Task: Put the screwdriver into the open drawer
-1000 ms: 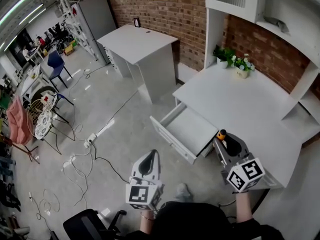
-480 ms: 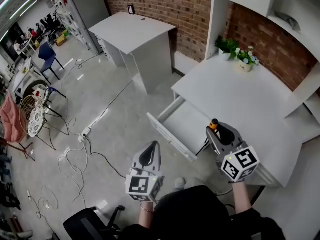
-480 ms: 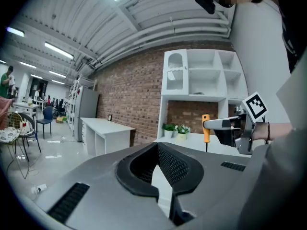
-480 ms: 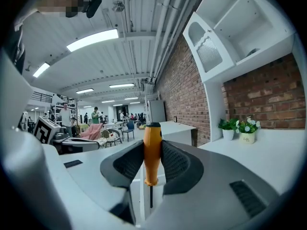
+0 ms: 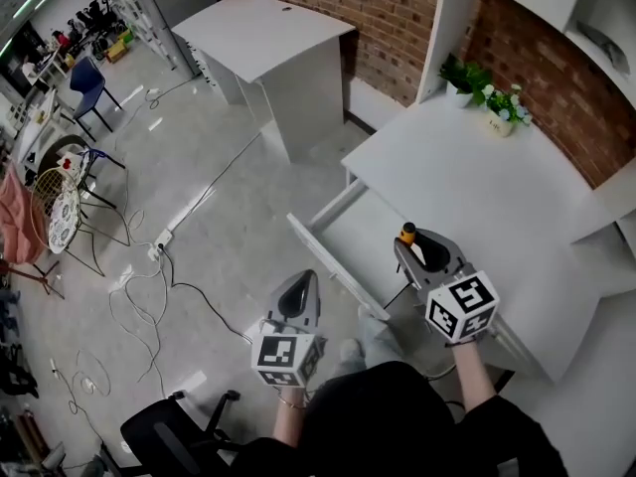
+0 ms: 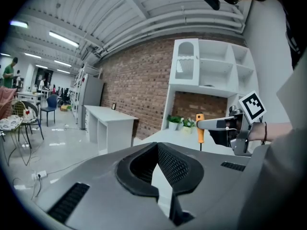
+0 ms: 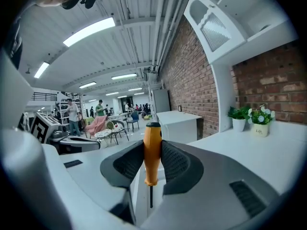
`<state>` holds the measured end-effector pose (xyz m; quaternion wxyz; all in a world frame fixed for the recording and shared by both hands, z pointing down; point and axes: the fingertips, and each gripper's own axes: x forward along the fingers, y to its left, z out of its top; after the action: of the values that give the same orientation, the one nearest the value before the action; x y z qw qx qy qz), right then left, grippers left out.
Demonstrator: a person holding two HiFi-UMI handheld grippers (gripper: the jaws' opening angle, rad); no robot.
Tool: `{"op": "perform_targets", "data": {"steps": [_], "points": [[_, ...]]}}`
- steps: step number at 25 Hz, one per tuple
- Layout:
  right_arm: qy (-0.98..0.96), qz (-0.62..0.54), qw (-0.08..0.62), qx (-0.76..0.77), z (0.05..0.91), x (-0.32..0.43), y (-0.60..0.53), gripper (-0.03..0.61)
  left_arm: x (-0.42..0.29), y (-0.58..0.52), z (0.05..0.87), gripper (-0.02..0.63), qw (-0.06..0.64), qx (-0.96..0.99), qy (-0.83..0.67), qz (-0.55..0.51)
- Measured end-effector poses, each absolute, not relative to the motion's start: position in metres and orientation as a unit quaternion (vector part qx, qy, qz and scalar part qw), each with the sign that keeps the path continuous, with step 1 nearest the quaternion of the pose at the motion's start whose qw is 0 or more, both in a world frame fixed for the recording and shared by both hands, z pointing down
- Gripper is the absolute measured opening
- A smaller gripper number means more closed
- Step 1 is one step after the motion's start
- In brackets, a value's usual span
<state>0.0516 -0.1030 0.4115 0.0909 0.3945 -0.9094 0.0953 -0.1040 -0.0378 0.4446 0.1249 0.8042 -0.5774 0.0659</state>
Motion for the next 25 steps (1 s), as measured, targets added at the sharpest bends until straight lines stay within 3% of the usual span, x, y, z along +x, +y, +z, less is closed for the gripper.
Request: {"op": "perform_targets", "data": {"steps": [25], "points": [[-0.914,0.203,0.261,0.237,0.572,-0.018,-0.202,0.115,-0.088,-0.125,0.549,0.009,0.251,0.731,-0.625,0.111]]}}
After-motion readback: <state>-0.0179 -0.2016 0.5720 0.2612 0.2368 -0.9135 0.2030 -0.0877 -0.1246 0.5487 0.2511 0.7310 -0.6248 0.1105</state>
